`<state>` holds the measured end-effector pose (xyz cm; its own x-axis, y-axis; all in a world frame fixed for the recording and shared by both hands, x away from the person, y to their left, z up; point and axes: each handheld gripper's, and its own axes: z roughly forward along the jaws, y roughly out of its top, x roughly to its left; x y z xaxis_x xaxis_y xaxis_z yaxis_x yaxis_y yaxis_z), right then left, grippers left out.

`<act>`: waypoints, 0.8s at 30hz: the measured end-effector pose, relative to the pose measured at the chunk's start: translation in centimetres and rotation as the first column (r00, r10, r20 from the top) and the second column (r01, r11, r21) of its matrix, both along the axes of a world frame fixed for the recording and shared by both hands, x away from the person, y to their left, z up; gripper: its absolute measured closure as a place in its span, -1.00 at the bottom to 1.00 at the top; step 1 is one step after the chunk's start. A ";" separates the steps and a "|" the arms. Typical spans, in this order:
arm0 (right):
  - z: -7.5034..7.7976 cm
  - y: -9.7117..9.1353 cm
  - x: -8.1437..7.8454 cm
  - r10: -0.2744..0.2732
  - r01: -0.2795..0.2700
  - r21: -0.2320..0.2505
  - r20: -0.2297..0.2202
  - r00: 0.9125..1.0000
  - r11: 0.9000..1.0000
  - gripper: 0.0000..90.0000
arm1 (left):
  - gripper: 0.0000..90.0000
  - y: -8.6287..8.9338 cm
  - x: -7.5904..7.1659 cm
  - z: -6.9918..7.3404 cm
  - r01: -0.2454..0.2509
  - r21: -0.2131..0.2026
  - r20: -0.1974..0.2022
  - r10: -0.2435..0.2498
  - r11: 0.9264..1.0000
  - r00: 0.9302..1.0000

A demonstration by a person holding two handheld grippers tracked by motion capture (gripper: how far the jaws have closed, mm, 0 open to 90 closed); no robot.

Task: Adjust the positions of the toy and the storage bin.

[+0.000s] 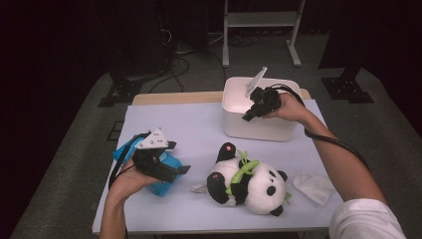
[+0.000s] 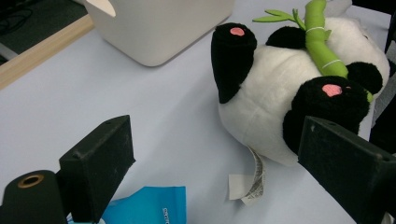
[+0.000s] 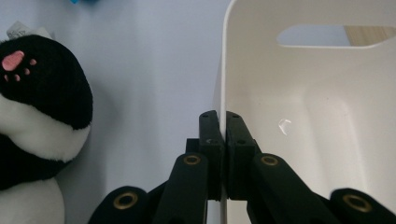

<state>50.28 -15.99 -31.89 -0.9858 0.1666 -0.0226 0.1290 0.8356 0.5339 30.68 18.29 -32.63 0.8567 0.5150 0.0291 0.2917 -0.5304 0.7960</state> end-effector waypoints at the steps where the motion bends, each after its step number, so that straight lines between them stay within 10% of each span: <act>1: 0.0 0.2 -0.1 0.004 -0.004 -0.001 0.000 1.000 1.000 0.94 | -0.79 0.0 0.0 0.0 0.001 -0.001 -0.001 -0.001 1.000 1.000; 24: 0.0 5.3 -5.0 0.115 -0.115 0.024 0.000 0.993 0.993 0.93 | -0.79 -0.7 -0.4 0.0 0.028 0.011 -0.004 -0.028 1.000 1.000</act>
